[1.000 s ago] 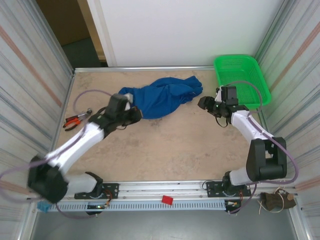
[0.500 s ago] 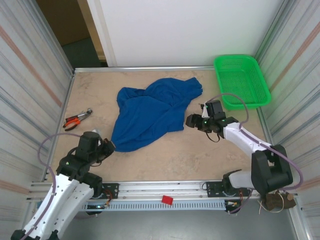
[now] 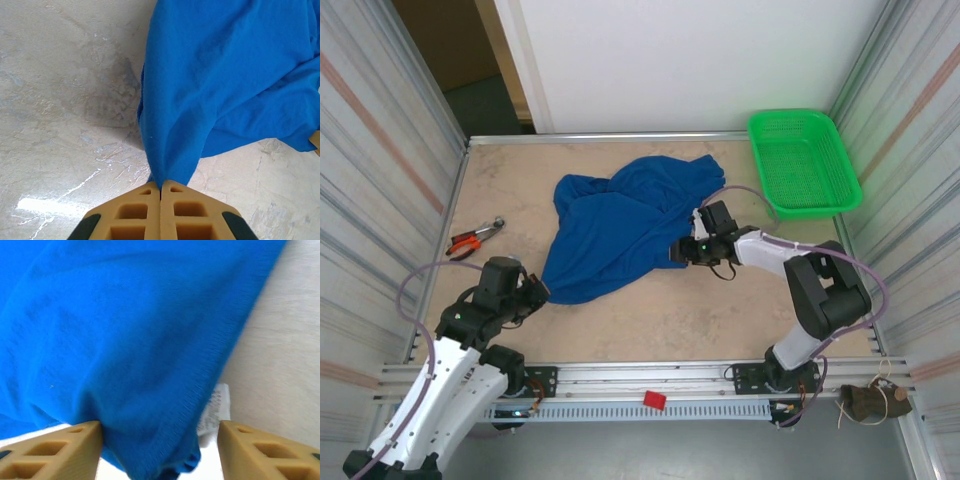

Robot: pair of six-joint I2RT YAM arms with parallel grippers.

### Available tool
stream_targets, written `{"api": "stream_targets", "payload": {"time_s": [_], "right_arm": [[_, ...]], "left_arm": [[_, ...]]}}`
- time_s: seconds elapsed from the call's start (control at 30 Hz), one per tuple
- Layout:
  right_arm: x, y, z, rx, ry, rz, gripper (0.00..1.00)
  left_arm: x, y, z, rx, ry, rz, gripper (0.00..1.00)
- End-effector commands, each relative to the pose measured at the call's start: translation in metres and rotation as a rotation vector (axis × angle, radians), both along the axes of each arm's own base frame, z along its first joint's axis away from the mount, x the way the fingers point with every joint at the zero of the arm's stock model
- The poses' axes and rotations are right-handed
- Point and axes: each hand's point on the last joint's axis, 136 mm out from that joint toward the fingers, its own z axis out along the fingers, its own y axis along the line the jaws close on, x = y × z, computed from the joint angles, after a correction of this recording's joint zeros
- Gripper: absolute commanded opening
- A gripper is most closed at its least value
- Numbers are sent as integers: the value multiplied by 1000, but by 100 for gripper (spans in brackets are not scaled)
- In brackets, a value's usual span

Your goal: Fold the inside-out t-shirt

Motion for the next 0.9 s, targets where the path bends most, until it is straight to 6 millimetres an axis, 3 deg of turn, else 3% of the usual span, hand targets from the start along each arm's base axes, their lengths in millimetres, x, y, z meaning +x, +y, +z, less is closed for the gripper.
{"api": "stream_targets", "payload": {"time_s": [0.0, 0.03, 0.1, 0.23, 0.3, 0.37, 0.43, 0.5, 0.6, 0.63, 0.73, 0.87], "right_arm": [[3, 18, 4, 34, 4, 63, 11], [0, 18, 9, 45, 14, 68, 0], [-10, 16, 29, 66, 7, 55, 0], [-27, 9, 109, 161, -66, 17, 0], [-24, 2, 141, 171, -121, -18, 0], [-10, -11, 156, 166, -135, -88, 0], [16, -24, 150, 172, -107, -155, 4], [46, -34, 130, 177, -66, -213, 12], [84, -46, 92, 174, 19, -248, 46], [90, -51, 81, 149, 31, -258, 51], [83, -60, 73, 117, 15, -255, 54], [57, -75, 62, 58, -12, -265, 55]], "left_arm": [[6, -2, 17, -10, -49, -18, 0], [6, -3, 22, -13, -58, -25, 0], [4, -4, 35, -24, -79, -33, 0], [5, -9, 74, -71, -162, -47, 0], [9, -12, 88, -82, -186, -58, 0], [17, -17, 94, -84, -183, -73, 0], [31, -24, 90, -77, -162, -90, 0], [46, -28, 80, -54, -142, -100, 0], [70, -29, 54, -15, -94, -95, 0], [77, -28, 45, -13, -70, -91, 0], [90, -24, 23, 2, -26, -92, 0], [94, -17, 14, 32, -12, -101, 0]]}}
